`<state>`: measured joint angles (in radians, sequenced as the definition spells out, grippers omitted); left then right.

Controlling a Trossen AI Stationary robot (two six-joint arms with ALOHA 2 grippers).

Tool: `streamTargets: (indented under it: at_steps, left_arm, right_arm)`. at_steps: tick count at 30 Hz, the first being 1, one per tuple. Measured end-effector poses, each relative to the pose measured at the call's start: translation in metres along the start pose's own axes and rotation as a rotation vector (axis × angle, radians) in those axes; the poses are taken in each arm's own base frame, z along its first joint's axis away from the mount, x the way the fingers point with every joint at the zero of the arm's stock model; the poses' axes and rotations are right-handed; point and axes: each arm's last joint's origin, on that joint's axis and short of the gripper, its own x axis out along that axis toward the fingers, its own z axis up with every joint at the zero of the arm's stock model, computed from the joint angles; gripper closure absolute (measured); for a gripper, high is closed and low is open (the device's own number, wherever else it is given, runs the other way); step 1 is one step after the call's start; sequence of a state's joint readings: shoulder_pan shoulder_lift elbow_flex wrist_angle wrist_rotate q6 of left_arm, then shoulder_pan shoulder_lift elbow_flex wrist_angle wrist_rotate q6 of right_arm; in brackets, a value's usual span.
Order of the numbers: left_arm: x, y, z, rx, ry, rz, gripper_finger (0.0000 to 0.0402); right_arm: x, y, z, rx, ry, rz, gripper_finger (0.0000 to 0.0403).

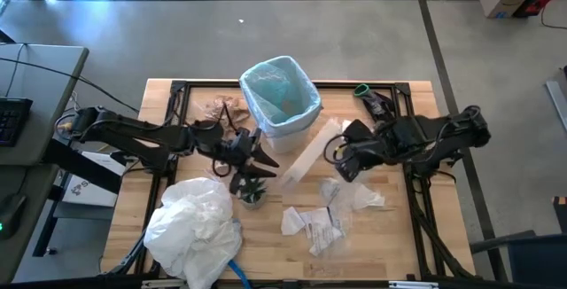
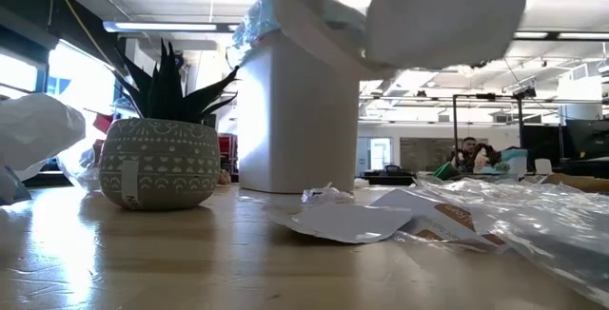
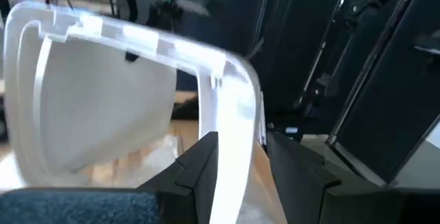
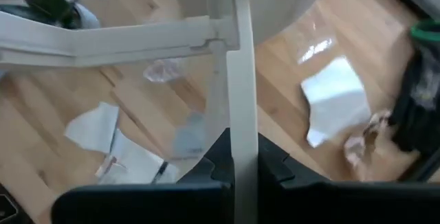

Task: Place trash/remove bag and relplace
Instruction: Adjust the trash bin

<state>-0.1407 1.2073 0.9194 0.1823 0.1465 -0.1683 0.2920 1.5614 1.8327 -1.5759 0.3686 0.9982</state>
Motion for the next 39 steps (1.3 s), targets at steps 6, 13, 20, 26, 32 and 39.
streamTargets:
  at_steps: [6, 13, 20, 26, 32, 39]
  left_arm:
    - [-0.012, -0.007, 0.027, 0.005, 0.048, 0.006, 0.0289]
    - [-0.019, -0.018, 0.041, -0.083, 0.061, -0.255, 0.0289]
    - [-0.016, -0.024, 0.04, -0.1, 0.083, -0.357, 0.0289]
    - [0.002, -0.027, 0.031, -0.107, 0.094, -0.378, 0.0289]
    - [0.024, -0.022, 0.017, -0.108, 0.123, -0.344, 0.0289]
    - [0.037, -0.027, 0.02, 0.033, 0.092, -0.368, 0.0305]
  right_arm:
    - [-0.014, 0.011, 0.025, -0.041, -0.048, 0.072, 0.0402]
    - [-0.01, 0.023, 0.032, -0.097, -0.045, 0.084, 0.0403]
    - [-0.007, 0.026, 0.033, -0.1, -0.035, 0.078, 0.0403]
    - [-0.006, 0.025, 0.033, -0.097, -0.038, 0.075, 0.0403]
    - [-0.006, 0.024, 0.034, -0.092, -0.038, 0.07, 0.0403]
    - [-0.006, 0.025, 0.034, -0.093, -0.044, 0.069, 0.0403]
